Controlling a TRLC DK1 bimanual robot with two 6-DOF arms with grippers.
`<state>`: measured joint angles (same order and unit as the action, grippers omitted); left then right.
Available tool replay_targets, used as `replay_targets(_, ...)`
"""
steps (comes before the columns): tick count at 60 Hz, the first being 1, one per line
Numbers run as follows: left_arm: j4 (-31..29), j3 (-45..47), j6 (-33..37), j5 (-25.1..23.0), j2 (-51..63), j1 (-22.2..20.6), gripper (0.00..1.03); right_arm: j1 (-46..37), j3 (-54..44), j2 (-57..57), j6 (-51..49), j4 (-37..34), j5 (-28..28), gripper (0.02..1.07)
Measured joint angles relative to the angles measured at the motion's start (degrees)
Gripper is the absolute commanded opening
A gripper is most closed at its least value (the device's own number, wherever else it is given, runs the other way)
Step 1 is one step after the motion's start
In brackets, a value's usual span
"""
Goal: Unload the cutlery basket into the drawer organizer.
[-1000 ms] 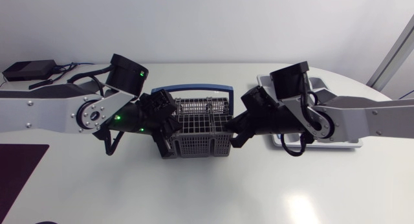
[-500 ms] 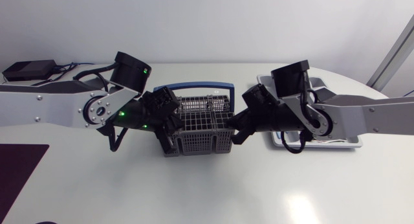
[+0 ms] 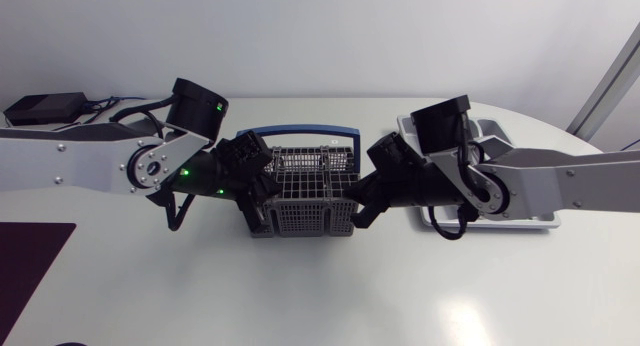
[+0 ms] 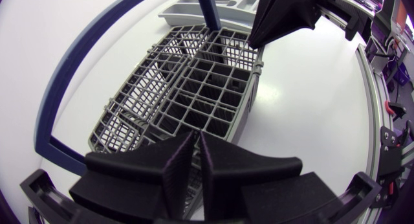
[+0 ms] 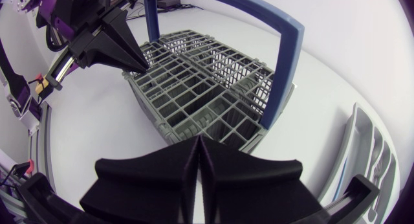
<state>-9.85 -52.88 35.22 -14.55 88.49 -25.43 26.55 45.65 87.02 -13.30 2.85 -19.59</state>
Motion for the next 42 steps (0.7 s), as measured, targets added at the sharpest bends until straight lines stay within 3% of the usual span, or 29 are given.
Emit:
replay_targets(26,0.31,0.59,0.66,0.39,-1.01,0.92,0.19,0.79,-0.50,-1.05,0.00,-0.02,1.18,0.07)
replay_targets(42,-1.22,3.17,0.63,1.55,-6.19,1.70,0.19,0.76,-3.17,-9.07,0.00,-1.14,2.60,0.08)
